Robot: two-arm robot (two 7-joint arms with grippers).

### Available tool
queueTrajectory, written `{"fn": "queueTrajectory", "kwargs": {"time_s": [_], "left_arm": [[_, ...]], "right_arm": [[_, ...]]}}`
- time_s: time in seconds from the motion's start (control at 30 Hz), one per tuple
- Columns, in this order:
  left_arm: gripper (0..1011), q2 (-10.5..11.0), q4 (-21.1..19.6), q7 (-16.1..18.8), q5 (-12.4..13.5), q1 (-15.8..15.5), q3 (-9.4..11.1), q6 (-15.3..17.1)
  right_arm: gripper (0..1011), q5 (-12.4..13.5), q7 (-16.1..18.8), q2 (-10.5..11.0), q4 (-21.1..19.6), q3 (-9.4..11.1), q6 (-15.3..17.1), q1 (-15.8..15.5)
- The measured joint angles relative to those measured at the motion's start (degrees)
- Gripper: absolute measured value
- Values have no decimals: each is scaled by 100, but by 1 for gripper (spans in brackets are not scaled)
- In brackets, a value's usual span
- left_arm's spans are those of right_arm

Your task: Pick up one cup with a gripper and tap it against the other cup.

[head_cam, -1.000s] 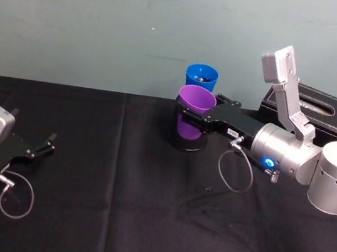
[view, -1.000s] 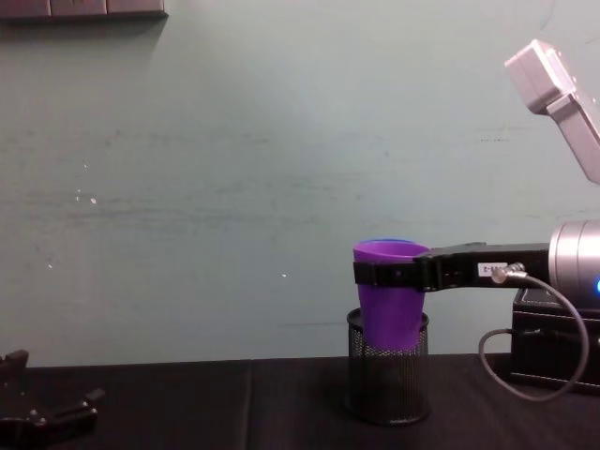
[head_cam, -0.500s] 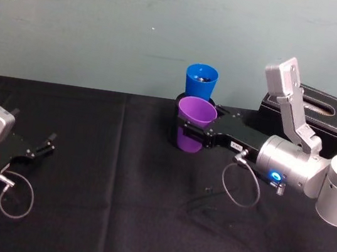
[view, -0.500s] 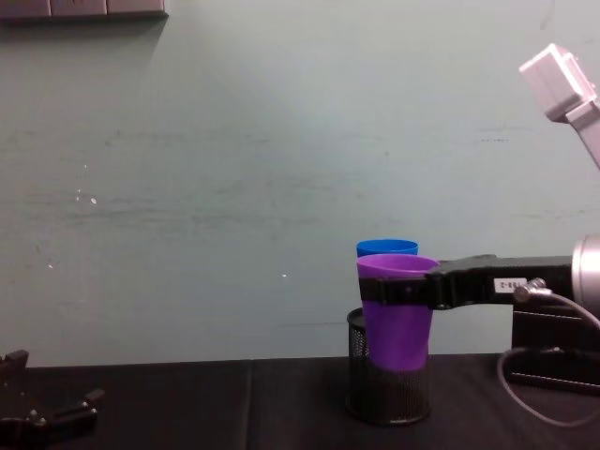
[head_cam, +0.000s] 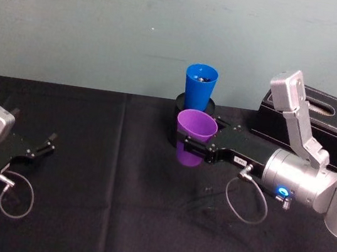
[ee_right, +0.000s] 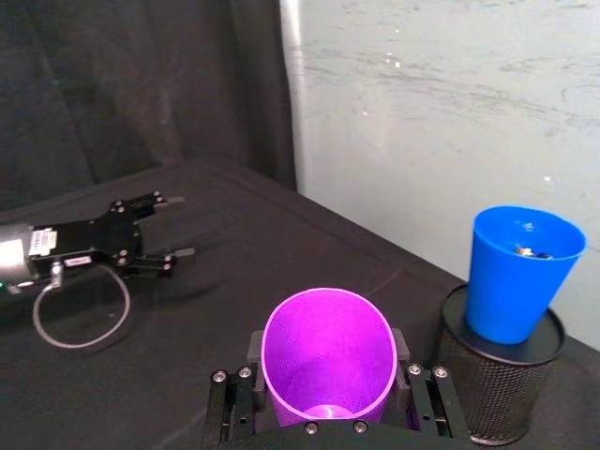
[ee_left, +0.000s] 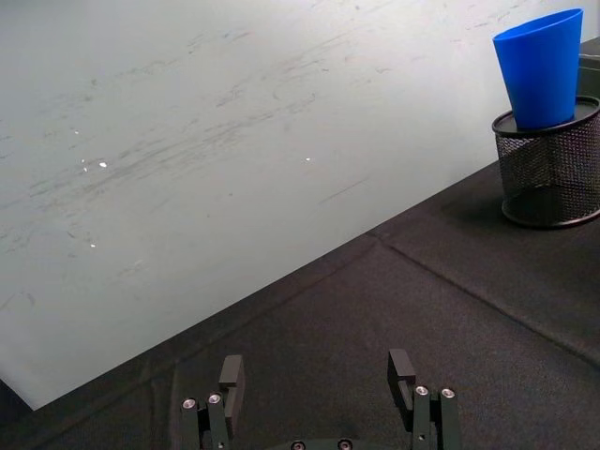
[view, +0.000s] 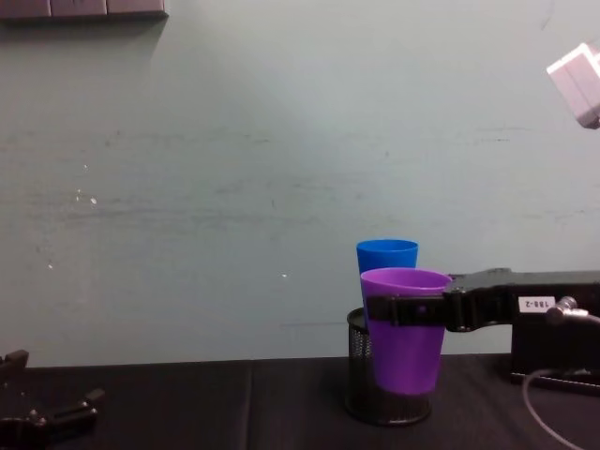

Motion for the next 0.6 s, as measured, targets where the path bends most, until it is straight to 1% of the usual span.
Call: {"fn": "queueTrajectory", "kwargs": {"time_s": [0.27, 0.6], "left_arm": [[1000, 0, 0, 0, 0, 0, 0, 0], [1000, 0, 0, 0, 0, 0, 0, 0]], "right_arm": [[734, 58, 11, 95, -168, -50, -16, -110], [734, 76, 1, 142, -224, -85, -29, -167]]}}
